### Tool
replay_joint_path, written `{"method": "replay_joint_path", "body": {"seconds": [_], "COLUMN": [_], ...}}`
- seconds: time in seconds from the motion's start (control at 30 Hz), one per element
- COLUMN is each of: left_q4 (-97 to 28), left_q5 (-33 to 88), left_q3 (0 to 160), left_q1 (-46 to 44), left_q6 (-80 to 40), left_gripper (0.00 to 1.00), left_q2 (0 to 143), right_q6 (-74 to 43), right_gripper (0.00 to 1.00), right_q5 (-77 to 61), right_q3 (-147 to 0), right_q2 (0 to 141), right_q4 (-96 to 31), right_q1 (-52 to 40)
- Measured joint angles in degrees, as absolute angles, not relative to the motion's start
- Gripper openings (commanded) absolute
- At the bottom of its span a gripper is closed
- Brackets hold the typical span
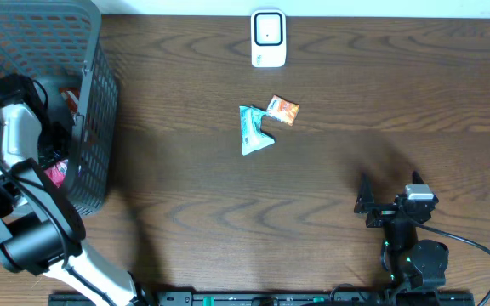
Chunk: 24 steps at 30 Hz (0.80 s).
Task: Scan the item barcode
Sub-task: 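Close the left gripper on the purple liners pack and lift it out, then carry the purple liners pack with the left gripper toward the scanner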
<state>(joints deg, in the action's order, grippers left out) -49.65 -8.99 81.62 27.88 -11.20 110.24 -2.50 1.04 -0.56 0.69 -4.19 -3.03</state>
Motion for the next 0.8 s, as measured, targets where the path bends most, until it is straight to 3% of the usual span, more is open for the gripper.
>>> {"method": "replay_joint_path", "body": {"seconds": [0.4,0.8], "left_q4": [-39.0,-28.1], "left_q5": [0.4,7.6], "left_q3": [81.8,81.8], "left_q1": [28.0,27.7], "left_q6": [-12.3,-19.0], "left_gripper": [0.07,0.07], "left_q2": [86.3,71.6], "right_q6": [-2.5,-2.5], "right_gripper": [0.99,0.99], "right_q5": [1.0,1.0], "right_q3": [-0.6,-0.6], "right_q2": [0.7,0.7], "right_q4": [-4.2,-4.2], "right_q1": [-3.0,-3.0]}}
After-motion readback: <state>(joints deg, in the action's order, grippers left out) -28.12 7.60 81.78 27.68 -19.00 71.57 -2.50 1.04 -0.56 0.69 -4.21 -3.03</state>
